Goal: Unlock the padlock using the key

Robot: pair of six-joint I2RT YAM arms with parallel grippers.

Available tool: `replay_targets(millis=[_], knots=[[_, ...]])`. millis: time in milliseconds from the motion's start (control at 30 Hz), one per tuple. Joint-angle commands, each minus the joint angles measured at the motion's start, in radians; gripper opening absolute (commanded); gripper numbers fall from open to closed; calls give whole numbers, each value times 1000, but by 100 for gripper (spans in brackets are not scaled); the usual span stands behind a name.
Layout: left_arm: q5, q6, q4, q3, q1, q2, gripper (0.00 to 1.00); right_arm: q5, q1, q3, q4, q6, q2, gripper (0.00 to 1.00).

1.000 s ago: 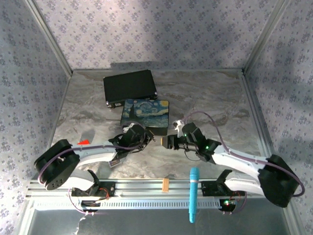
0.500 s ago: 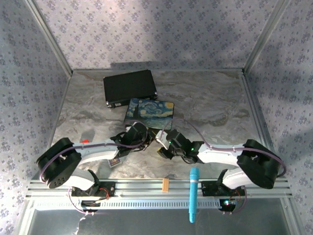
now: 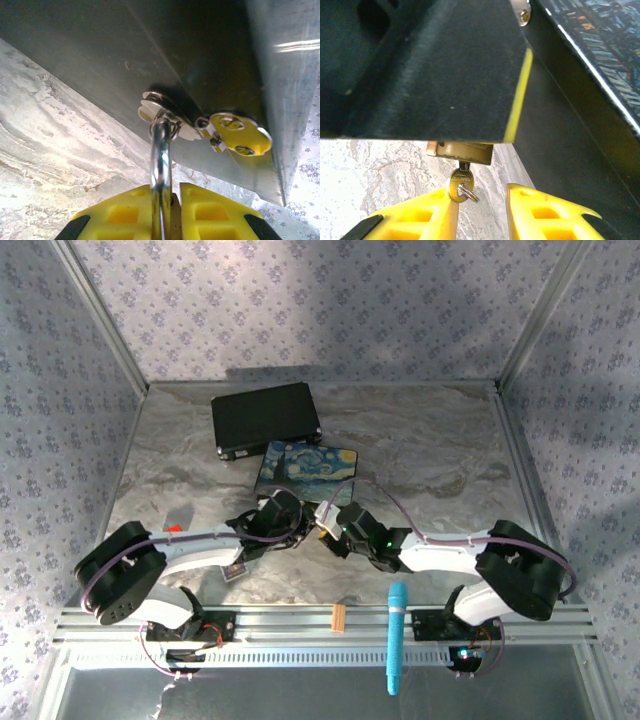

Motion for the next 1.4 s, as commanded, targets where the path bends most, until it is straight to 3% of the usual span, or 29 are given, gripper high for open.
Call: replay_targets(millis=[0, 200, 467, 667, 867, 933, 967, 1000, 1133, 1367], knots=[[41, -15, 61, 9, -19, 0, 0, 33, 0, 43, 36, -12, 25, 25], [39, -15, 56, 7, -27, 3, 0, -27, -7, 48, 52, -10, 21, 26], [52, -12, 68, 9, -44, 20, 0, -218, -60, 48, 49, 38, 7, 13], [52, -15, 78, -12, -49, 8, 0, -471, -190, 1, 164, 249, 19, 1], [42, 10, 77, -19, -51, -15, 0, -651, -285, -24, 254, 438, 85, 5], [27, 25, 55, -17, -51, -22, 0, -642, -288, -21, 232, 460, 79, 10], [22, 29, 46, -19, -50, -25, 0, -615, -281, -13, 188, 453, 65, 18], [10, 38, 35, -18, -49, -25, 0, -569, -269, -9, 138, 447, 45, 28], [4, 40, 11, -24, -37, -9, 0, -381, -219, -43, -25, 447, -73, 44], [8, 45, 24, -21, -30, 37, 0, -295, -210, -86, -197, 568, -272, 76]])
